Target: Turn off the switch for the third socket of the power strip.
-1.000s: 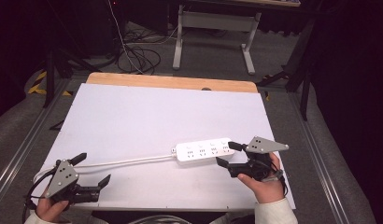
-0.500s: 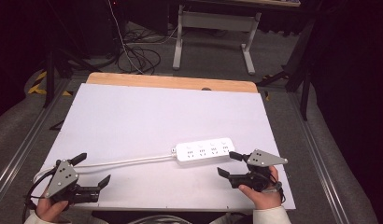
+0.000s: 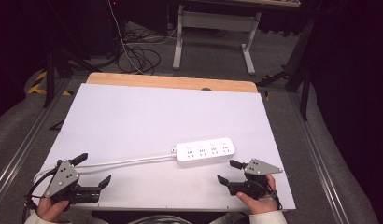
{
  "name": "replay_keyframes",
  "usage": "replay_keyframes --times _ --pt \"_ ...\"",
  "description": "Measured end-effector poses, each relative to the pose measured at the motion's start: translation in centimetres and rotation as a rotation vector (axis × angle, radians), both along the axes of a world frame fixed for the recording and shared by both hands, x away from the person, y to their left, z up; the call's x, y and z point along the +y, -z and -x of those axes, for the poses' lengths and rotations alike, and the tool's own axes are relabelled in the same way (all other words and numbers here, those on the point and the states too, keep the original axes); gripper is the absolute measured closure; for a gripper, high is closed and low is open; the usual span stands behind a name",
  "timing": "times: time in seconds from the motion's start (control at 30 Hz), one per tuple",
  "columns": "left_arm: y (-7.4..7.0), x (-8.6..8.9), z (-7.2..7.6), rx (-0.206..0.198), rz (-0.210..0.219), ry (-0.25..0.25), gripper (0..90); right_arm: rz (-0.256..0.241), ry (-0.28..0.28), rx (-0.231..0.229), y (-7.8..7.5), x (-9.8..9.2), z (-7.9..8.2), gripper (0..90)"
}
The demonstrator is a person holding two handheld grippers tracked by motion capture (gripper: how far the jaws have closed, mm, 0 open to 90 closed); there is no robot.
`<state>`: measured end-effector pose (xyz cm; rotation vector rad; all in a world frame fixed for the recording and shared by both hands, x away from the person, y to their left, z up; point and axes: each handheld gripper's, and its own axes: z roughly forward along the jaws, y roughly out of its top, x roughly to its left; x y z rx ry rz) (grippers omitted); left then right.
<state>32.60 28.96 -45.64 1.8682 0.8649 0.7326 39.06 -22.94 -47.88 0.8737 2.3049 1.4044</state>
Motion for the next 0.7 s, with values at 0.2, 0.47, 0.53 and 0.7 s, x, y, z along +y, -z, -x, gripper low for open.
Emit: replay_keyframes --times 0.2,0.47,0.53,0.7 --pt "0.1 0.0 0.0 0.001 0.000 0.001 0.1 0.000 -0.002 0.004 0.2 -0.4 -0.1 22.2" --pt "0.0 0.1 -0.1 0.012 0.058 -0.011 0.0 0.027 0.017 0.003 0.1 -0.6 -0.3 21.8" --pt "0.0 0.1 0.0 0.008 0.065 -0.018 0.0 0.044 0.044 0.016 0.2 -0.7 -0.3 21.8" --pt "0.1 0.1 0.0 -0.007 0.057 -0.017 0.0 0.038 0.052 0.026 0.4 -1.1 -0.5 21.5"
